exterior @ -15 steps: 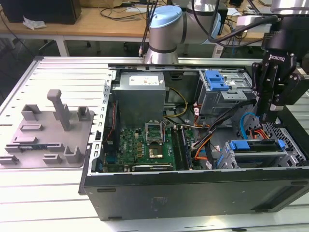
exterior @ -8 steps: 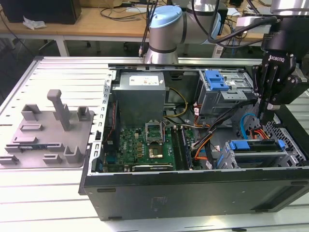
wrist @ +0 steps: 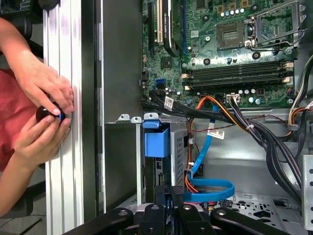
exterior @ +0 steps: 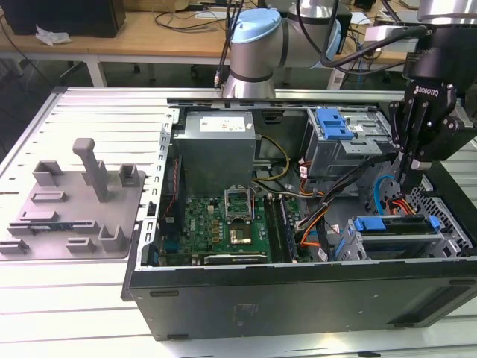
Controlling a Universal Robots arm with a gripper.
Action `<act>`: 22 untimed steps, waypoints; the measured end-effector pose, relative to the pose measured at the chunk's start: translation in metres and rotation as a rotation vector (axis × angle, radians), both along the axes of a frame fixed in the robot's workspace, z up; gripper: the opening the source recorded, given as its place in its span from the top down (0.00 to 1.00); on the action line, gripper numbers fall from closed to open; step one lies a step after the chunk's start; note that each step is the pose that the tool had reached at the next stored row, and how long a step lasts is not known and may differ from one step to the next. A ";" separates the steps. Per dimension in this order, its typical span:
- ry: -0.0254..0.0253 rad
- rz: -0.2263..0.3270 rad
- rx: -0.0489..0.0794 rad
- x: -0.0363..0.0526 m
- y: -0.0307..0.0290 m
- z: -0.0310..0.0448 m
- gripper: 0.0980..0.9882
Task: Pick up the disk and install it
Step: 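Insert the second disk wire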
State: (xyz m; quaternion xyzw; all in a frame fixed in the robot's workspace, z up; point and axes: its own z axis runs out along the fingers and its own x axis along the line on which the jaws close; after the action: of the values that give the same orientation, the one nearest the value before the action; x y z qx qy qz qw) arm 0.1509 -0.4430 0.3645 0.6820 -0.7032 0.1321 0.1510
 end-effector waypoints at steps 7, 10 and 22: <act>-0.0001 0.000 0.038 0.0000 -0.0025 -0.0001 0.93; -0.0003 0.000 0.072 0.0000 -0.0059 0.0000 0.93; -0.0133 0.001 0.169 -0.0018 -0.0297 0.0000 0.93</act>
State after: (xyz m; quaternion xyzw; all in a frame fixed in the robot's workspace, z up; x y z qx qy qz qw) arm 0.1491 -0.4728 0.3645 0.6917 -0.7126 0.0767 0.0880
